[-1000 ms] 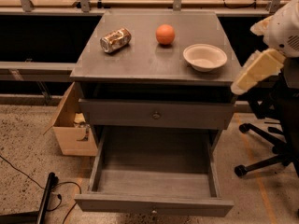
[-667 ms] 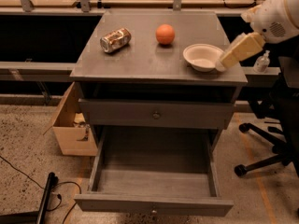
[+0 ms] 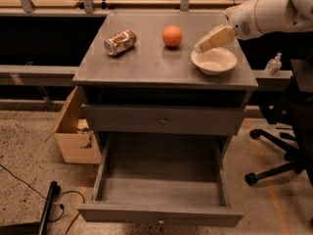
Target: Place orange can into middle drawer
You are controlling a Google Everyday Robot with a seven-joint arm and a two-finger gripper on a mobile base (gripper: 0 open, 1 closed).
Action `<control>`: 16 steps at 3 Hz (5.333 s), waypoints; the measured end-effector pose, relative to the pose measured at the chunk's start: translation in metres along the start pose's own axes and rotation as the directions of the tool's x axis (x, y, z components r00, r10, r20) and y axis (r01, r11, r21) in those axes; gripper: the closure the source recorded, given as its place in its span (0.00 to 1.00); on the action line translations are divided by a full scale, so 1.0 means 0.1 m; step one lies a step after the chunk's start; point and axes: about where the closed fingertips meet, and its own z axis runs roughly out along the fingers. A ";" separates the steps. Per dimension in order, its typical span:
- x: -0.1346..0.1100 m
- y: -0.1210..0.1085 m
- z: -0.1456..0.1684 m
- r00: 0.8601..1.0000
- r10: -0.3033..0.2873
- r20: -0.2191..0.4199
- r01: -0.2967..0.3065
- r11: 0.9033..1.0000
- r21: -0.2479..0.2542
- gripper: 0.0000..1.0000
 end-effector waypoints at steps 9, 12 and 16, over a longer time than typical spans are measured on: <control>-1.15 0.87 2.15 0.844 -0.527 0.104 0.529 0.782 -0.329 0.00; -0.98 0.67 2.45 0.678 -0.726 -0.113 0.668 0.673 -0.318 0.00; -1.04 0.85 2.70 0.483 -0.874 -0.061 0.802 0.469 -0.370 0.26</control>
Offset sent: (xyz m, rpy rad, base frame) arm 0.0298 0.0171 -0.0068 0.0781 -0.0858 -0.0800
